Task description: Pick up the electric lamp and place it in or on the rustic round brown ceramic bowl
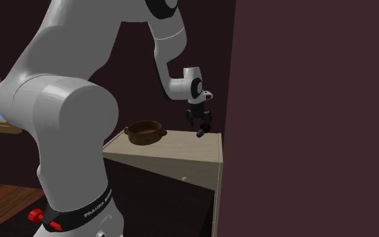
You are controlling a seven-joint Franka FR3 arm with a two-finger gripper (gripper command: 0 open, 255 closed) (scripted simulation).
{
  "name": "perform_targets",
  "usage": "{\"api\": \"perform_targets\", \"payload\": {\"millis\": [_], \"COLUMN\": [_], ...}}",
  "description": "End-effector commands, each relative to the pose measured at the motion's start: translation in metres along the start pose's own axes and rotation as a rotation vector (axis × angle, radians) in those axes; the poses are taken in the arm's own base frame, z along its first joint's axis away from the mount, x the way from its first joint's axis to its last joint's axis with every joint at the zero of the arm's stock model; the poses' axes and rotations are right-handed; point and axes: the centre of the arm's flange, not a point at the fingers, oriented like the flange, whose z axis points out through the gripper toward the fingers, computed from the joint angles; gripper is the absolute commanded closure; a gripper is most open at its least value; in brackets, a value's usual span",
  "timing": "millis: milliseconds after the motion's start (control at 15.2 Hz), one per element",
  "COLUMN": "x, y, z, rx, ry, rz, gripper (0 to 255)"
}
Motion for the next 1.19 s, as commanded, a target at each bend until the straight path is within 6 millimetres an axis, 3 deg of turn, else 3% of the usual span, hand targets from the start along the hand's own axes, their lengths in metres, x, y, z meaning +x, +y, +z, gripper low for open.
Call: {"api": "perform_targets", "payload": {"millis": [0,396,924,990,1122], "x": [-0.001,0.0,0.0,0.0,0.0], "y": [0.005,0.005,0.005,0.005,0.005], "z": [0.01,0.039,0.039,0.039,0.039], "rx": [0.008,0.008,0.008,0.008,0.008], "ry": [0.031,0.031,0.031,0.031,0.031], "rz": [0.003,0.003,0.003,0.003,0.003], "gripper": [0,0,0,255,255]}}
